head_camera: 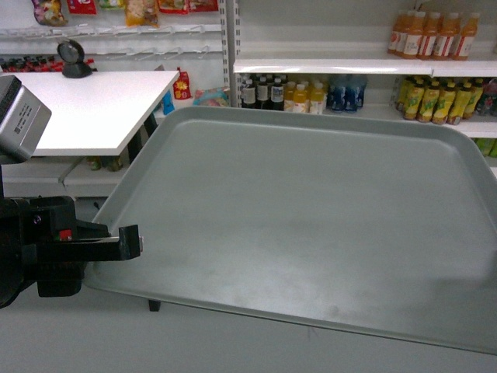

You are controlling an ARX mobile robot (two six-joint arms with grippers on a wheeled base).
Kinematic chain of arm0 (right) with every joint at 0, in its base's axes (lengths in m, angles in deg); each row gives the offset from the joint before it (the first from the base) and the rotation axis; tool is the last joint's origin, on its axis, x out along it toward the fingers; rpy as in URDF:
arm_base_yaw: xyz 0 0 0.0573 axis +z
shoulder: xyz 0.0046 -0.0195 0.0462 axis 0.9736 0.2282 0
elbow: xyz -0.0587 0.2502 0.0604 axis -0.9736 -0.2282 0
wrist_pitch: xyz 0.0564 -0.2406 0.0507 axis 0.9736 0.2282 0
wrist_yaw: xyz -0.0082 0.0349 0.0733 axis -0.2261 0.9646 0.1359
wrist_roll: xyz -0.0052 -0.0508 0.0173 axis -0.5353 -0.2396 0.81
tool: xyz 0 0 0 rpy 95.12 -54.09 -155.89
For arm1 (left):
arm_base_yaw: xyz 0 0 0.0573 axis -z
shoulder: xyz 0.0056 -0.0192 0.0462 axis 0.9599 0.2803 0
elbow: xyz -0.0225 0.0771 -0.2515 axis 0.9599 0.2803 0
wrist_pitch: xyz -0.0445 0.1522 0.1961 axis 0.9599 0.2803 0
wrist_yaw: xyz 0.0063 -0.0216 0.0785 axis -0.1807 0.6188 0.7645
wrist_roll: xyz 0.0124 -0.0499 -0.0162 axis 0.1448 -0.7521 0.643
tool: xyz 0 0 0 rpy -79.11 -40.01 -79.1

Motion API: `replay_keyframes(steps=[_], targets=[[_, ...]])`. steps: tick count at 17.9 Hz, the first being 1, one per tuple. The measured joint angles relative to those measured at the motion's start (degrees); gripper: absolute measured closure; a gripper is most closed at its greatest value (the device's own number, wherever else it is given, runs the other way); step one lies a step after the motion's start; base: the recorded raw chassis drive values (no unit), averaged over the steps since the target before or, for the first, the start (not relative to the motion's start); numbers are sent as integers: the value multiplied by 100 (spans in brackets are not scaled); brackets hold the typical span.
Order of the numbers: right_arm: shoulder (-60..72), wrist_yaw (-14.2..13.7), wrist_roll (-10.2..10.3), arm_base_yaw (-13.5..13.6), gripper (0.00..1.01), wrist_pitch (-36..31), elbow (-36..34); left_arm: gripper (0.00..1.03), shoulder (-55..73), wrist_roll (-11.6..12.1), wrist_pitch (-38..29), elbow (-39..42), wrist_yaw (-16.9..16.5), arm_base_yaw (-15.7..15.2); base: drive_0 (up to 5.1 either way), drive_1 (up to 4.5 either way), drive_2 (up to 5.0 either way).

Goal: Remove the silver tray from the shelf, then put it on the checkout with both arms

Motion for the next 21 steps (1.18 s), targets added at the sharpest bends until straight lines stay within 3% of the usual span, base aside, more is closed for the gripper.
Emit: replay_keyframes(steps=[21], targets=[[0,0,0,0,98,11,-2,100,0,0,4,0,0,0,-497,244,244]])
